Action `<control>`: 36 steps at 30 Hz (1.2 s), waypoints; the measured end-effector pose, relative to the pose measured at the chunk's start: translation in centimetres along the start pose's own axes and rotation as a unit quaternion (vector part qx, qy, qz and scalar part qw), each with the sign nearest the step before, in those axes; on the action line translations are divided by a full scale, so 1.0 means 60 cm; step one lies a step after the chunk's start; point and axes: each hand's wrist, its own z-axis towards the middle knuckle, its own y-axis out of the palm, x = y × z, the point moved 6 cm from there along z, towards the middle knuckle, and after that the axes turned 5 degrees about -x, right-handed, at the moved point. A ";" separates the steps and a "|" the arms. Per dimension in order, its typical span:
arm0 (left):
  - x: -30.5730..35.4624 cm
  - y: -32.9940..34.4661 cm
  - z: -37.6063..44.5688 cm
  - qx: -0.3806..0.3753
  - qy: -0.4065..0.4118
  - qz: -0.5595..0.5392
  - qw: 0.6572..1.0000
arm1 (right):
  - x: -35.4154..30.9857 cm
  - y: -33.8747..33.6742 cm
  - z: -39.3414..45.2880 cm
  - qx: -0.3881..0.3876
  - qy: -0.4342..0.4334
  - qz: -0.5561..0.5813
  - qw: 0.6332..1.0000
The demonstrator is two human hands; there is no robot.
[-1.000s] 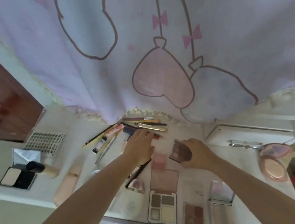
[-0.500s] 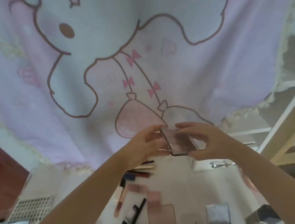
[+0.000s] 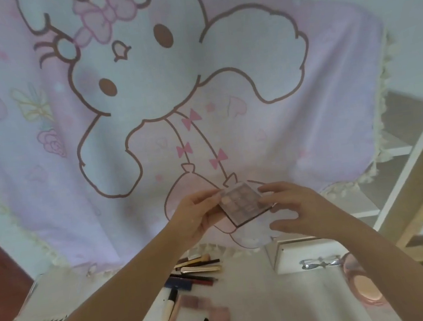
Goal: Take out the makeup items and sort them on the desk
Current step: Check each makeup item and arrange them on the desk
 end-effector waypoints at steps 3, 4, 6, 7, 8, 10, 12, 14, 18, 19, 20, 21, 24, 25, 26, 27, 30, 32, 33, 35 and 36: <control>-0.004 0.007 -0.003 -0.043 -0.027 0.022 0.998 | -0.012 0.000 0.008 -0.016 -0.005 0.032 0.999; -0.003 0.012 -0.003 -0.056 -0.032 0.031 0.997 | -0.015 0.001 0.011 -0.031 -0.006 0.049 0.998; 0.000 0.017 -0.001 -0.058 -0.038 0.038 0.997 | -0.019 0.003 0.014 -0.040 -0.003 0.061 0.997; 0.003 0.022 -0.002 -0.065 -0.034 0.040 0.996 | -0.017 0.001 0.017 -0.028 -0.001 0.056 0.998; 0.004 0.026 -0.003 -0.081 -0.027 0.051 0.995 | -0.016 -0.001 0.020 -0.008 0.002 0.051 0.999; 0.003 0.037 -0.008 -0.120 -0.016 0.116 0.986 | -0.018 -0.002 0.023 0.030 0.000 0.037 0.999; 0.003 0.037 -0.010 -0.111 -0.003 0.189 0.976 | -0.017 0.002 0.025 0.047 -0.007 0.029 0.998; 0.007 0.028 -0.008 -0.078 0.012 0.196 0.977 | -0.013 0.008 0.025 0.050 -0.006 0.048 0.998; 0.000 0.015 -0.006 -0.073 0.022 0.220 0.973 | -0.006 0.018 0.027 0.026 0.017 0.042 0.999; -0.003 0.014 -0.007 -0.074 0.023 0.219 0.973 | -0.002 0.020 0.029 0.015 0.030 0.027 0.999; -0.008 0.014 -0.007 -0.077 0.023 0.217 0.973 | 0.003 0.022 0.030 0.008 0.044 0.009 0.999; -0.014 0.015 -0.006 -0.081 0.022 0.213 0.973 | 0.009 0.023 0.029 0.002 0.058 -0.006 0.998; -0.035 0.017 -0.001 -0.083 0.011 0.198 0.977 | 0.027 0.025 0.025 -0.004 0.082 -0.009 0.997; -0.043 0.017 0.002 -0.085 0.006 0.194 0.977 | 0.032 0.025 0.021 -0.004 0.091 -0.003 0.996; -0.052 0.018 0.005 -0.087 -0.001 0.194 0.977 | 0.038 0.025 0.018 -0.006 0.101 0.000 0.995; -0.062 0.019 0.008 -0.090 -0.008 0.196 0.976 | 0.045 0.025 0.014 -0.011 0.112 0.002 0.994; -0.098 0.028 0.016 -0.097 -0.036 0.203 0.974 | 0.068 0.030 -0.002 -0.036 0.140 0.008 0.989; -0.120 0.040 0.023 -0.098 -0.044 0.191 0.976 | 0.084 0.029 -0.017 -0.046 0.156 0.025 0.986; -0.129 0.050 0.027 -0.100 -0.046 0.183 0.977 | 0.092 0.024 -0.025 -0.049 0.162 0.027 0.985; -0.149 0.067 0.038 -0.107 -0.054 0.166 0.979 | 0.111 0.009 -0.041 -0.051 0.176 0.029 0.983; -0.162 0.075 0.043 -0.114 -0.061 0.161 0.978 | 0.124 -0.002 -0.049 -0.045 0.191 0.050 0.979</control>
